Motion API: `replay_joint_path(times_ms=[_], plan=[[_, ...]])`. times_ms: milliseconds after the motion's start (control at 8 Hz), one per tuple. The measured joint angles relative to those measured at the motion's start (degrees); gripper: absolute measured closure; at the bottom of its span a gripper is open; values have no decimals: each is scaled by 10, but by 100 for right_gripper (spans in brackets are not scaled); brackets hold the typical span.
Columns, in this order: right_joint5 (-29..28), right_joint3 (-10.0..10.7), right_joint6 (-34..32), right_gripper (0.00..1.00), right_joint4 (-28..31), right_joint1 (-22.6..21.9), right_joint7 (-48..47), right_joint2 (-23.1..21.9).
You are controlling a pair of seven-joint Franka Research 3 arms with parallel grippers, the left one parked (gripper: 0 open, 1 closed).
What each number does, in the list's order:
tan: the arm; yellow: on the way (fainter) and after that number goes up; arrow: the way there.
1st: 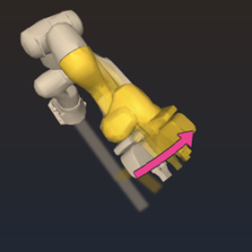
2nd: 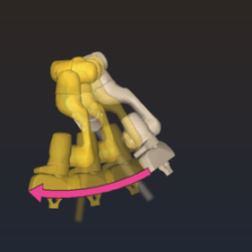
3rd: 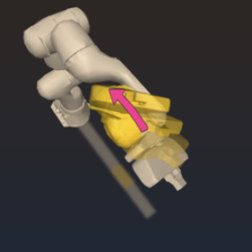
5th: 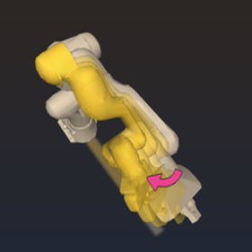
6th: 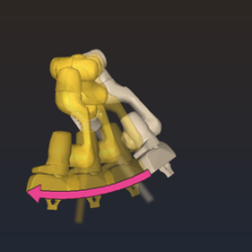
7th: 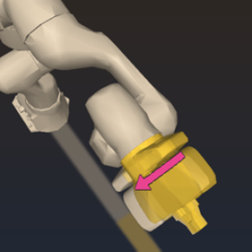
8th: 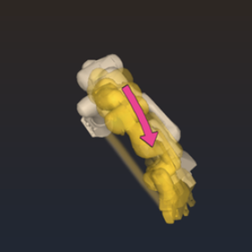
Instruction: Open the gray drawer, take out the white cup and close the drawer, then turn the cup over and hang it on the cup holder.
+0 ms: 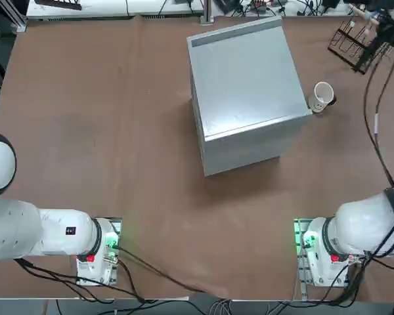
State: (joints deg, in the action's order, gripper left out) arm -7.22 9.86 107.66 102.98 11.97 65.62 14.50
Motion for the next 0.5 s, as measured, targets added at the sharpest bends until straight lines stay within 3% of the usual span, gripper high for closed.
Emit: replay_joint_path(times_ms=[250, 500], plan=[[-28, 0, -15, 2, 0, 40, 150, 8], [-103, 0, -58, 2, 3, 109, 296, 16]])
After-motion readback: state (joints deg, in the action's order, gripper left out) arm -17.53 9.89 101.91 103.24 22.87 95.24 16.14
